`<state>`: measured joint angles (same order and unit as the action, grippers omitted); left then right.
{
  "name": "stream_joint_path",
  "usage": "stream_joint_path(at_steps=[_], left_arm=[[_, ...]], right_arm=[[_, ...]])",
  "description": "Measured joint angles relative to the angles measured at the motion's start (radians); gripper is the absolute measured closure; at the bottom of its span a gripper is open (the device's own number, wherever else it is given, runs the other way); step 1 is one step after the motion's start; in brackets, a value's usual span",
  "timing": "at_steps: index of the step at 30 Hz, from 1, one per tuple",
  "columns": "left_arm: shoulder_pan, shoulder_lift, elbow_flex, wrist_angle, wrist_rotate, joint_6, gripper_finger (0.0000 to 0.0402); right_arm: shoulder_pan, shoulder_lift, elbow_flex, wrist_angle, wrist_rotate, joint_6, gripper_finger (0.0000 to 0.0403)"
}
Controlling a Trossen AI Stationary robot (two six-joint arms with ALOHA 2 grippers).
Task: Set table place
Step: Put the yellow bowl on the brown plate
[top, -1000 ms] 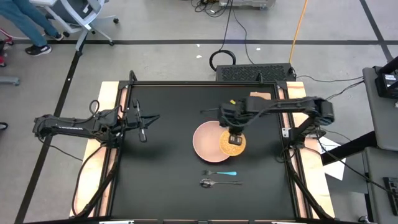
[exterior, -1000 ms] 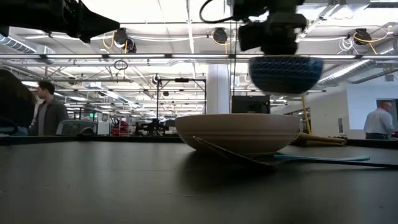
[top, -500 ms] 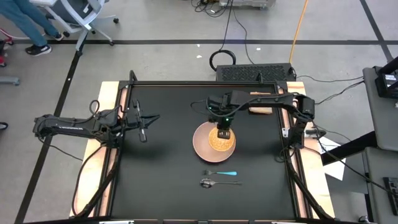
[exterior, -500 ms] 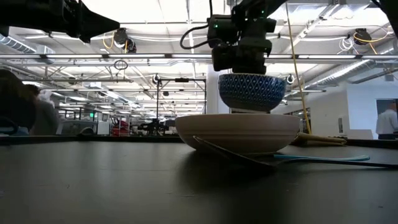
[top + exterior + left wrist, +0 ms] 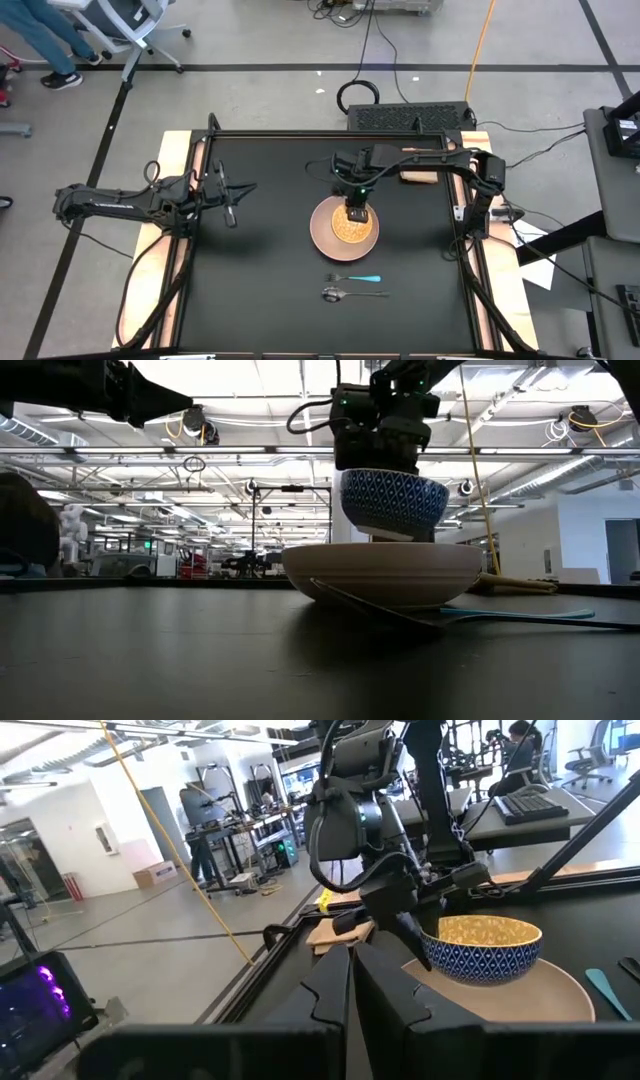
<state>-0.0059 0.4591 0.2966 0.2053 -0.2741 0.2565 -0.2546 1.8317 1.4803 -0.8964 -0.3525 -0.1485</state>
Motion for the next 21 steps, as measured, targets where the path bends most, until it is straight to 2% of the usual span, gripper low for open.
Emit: stream_joint_path(at_steps=[13, 21], left_arm=[[0.000, 0.000, 0.000, 0.000, -0.006, 0.001, 0.0376], [0.000, 0.000, 0.000, 0.000, -0.015, 0.001, 0.0376]], right_arm=[[-0.030, 0.036, 0.013, 0.073, 0.004, 0.060, 0.0388], [-0.024, 0.106, 0.052, 0.028, 0.008, 0.050, 0.0388]])
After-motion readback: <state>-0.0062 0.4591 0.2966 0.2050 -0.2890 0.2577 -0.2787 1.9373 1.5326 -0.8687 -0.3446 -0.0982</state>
